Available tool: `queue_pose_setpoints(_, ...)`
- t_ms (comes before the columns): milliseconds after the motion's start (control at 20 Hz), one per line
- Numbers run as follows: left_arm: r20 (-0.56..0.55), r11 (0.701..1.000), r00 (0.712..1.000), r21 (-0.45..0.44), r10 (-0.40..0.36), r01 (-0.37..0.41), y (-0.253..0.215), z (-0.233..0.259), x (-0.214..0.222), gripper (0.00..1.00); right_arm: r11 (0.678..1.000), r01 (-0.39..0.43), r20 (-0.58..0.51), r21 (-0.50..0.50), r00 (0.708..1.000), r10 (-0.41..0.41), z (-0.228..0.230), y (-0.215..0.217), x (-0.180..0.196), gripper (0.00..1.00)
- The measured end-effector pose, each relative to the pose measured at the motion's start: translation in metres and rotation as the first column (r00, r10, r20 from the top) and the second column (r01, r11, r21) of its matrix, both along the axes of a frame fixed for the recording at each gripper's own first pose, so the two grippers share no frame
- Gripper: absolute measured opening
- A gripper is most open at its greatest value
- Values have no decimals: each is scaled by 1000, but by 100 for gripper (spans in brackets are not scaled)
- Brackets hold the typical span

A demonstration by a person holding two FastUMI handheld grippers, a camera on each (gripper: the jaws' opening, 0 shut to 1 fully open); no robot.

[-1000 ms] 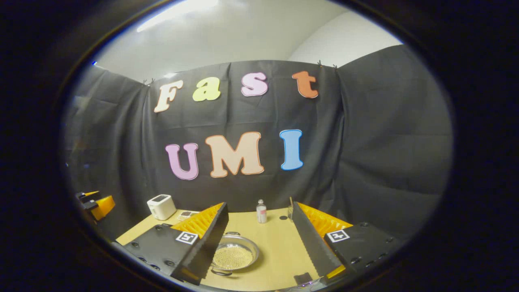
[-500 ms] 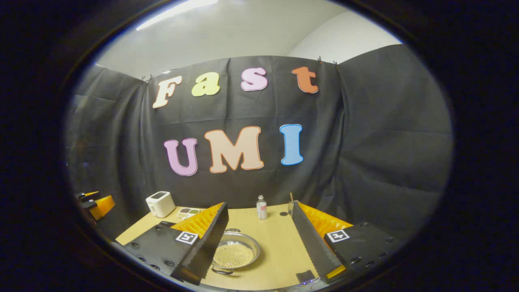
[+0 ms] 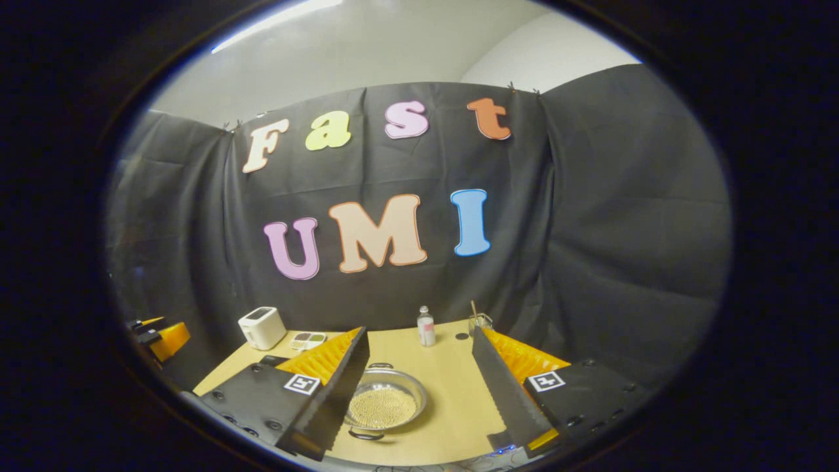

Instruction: First push the handle of the pot to place it horizontally, then grasp the pot with both hands and set it on the induction cooktop.

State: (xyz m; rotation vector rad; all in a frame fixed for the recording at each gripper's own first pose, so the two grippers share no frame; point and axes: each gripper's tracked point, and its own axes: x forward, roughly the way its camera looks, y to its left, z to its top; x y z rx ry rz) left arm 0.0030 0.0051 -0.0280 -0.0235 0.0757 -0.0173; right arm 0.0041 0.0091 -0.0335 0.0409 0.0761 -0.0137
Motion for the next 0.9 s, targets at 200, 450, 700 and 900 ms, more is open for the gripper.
queue_pose_setpoints(200, -8, 1000, 1000, 1, 10, -10, 7, -3, -3, 92, 1000, -3, -18, 9, 1000, 3, -7, 3, -1, 92)
queue_pose_setpoints(450, -21, 999, 999, -4, 39, -39, 18, -10, -5, 95, 1000, -23, -32, 13, 999, 23, -12, 14, 2, 87)
queue_pose_setpoints(700, -32, 999, 998, 1, 51, -51, 22, -14, -6, 92, 999, -38, -40, 4, 998, 39, -15, 20, 7, 75)
queue_pose_setpoints(900, -45, 999, 998, -1, 46, -46, 21, -18, -6, 92, 999, -33, -43, -10, 999, 32, -18, 23, 12, 41)
